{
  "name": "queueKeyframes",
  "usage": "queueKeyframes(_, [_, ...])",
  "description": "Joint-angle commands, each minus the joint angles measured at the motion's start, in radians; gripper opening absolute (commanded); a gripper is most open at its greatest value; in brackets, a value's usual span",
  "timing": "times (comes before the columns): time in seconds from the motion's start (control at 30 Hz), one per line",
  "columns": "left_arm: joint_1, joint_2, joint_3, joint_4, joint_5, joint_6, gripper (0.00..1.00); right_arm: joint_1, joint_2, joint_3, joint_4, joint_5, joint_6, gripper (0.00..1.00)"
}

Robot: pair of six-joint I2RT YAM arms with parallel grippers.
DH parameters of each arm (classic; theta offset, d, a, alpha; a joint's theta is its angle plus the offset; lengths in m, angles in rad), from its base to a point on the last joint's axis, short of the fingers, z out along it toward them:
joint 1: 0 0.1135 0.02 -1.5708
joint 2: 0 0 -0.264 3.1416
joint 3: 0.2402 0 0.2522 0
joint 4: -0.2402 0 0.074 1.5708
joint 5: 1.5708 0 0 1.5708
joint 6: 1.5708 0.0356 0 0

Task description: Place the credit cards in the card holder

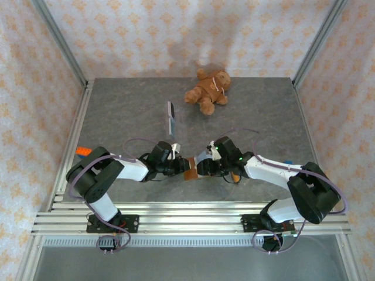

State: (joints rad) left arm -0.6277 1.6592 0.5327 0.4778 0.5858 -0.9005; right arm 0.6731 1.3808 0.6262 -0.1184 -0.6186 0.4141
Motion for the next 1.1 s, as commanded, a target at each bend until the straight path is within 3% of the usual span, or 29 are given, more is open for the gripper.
queueKeyframes(0.0, [0.012,-0.031,-0.016,-0.069,-0.043,0.004,0.19,-0.003,-0.014,-0.002,0.001,0.027,-0.015,0.52])
queueKeyframes(0.3, [0.025,-0.039,-0.013,-0.088,-0.041,0.016,0.20,-0.003,-0.004,0.008,-0.007,0.013,-0.035,0.64])
queueKeyframes(0.5, [0.027,-0.032,-0.012,-0.084,-0.040,0.014,0.20,-0.003,-0.044,0.044,-0.122,0.080,-0.115,0.77])
queueKeyframes(0.83, [0.036,-0.009,-0.010,-0.065,-0.025,0.007,0.21,0.000,-0.097,0.094,-0.187,-0.014,-0.218,0.82])
queueKeyframes(1.07, [0.037,0.009,-0.008,-0.051,-0.021,0.005,0.21,0.006,-0.072,0.112,-0.168,-0.069,-0.234,0.80])
